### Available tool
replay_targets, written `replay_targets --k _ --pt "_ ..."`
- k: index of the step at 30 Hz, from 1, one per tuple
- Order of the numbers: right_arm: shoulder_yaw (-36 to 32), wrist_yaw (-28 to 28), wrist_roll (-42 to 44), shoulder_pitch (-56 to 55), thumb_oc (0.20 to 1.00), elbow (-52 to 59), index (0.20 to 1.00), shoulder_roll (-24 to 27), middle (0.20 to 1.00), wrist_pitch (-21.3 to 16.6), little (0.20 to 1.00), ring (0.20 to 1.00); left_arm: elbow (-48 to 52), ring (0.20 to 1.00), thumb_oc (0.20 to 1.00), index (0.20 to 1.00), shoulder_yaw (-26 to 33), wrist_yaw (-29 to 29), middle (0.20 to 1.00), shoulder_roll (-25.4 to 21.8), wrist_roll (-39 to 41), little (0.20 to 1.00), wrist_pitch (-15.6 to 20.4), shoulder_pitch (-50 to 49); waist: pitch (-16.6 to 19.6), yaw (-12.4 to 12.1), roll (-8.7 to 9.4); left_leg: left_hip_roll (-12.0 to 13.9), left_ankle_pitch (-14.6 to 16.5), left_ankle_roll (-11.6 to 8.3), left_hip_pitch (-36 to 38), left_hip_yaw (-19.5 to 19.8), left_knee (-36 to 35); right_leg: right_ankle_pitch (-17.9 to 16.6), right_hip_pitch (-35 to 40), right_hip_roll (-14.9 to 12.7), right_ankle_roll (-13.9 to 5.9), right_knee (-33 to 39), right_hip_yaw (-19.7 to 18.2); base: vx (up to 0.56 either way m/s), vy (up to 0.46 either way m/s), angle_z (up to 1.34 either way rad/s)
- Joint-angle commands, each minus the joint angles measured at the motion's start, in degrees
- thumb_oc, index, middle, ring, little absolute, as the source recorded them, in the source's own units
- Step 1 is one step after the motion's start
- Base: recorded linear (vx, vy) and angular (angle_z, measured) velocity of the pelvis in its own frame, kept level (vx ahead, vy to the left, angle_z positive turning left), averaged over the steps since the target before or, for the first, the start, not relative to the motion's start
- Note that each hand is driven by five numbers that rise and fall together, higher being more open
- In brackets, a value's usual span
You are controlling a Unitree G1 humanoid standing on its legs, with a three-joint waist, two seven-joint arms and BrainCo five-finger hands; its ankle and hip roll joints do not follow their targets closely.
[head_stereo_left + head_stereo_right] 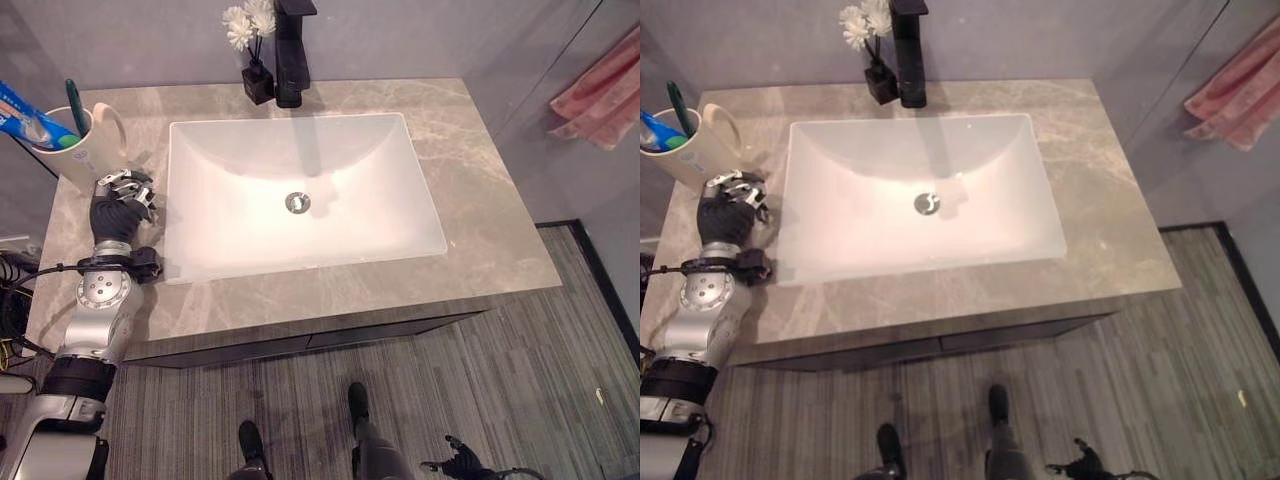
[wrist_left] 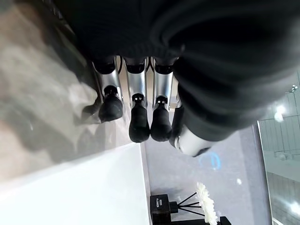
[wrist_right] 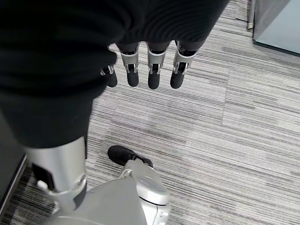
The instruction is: Put brush and paste in cup on sink, flatten towel.
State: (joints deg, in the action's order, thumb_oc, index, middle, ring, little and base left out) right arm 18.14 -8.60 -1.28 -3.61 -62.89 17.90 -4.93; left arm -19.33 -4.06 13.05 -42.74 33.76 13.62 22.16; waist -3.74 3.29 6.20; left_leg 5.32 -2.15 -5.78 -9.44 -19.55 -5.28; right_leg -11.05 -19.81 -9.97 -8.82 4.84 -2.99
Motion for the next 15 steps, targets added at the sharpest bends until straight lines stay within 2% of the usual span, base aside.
replay_targets --k 1,4,6,15 --pt "-0.28 -0.36 0.15 2.44 1.0 0.49 1.0 2.39 1.0 -0.5 1.0 1.0 -0.4 0.2 0.2 0.2 3.32 -1.42 0.2 -0.71 0.41 0.2 -0.65 -2.77 -4.01 -0.72 -2.68 -0.33 -2.39 1.77 0.47 4.49 0.63 -0.31 10.29 0.07 -2.73 -0.04 3.66 0.0 -0.003 -0.04" --pt "-0.12 -0.48 -0.52 3.06 1.0 0.33 1.0 2.87 1.0 -0.57 1.0 1.0 -0.15 0.2 0.2 0.2 5.66 -1.18 0.2 -1.61 0.47 0.2 -0.18 -4.96 -4.52 -1.07 -2.79 -0.29 -2.78 1.6 0.1 4.6 0.56 -0.15 9.79 0.18 -2.64 -0.09 4.1 -0.01 0.001 -0.01" --pt "2.71 -0.39 -4.44 3.4 1.0 1.86 1.0 4.07 1.0 -0.52 1.0 1.0 -1.39 0.2 0.2 0.2 5.81 -0.36 0.2 -2.61 0.48 0.2 0.18 -3.18 -5.32 -1.27 -2.71 -0.23 -2.79 1.61 -0.45 5.06 0.54 -0.08 9.76 0.19 -2.67 0.06 4.7 -0.03 -0.013 0.04" --pt "1.67 -0.82 0.34 4.47 1.0 1.64 1.0 2.96 1.0 -0.87 1.0 1.0 -7.71 0.2 0.2 0.2 3.32 2.69 0.2 -4.34 1.52 0.2 1.2 6.04 -6.24 -0.58 -1.91 -0.16 -3.28 1.58 -3.17 5.15 0.33 -1.36 7.34 0.36 -3.13 0.16 4.59 -0.01 -0.003 0.07"
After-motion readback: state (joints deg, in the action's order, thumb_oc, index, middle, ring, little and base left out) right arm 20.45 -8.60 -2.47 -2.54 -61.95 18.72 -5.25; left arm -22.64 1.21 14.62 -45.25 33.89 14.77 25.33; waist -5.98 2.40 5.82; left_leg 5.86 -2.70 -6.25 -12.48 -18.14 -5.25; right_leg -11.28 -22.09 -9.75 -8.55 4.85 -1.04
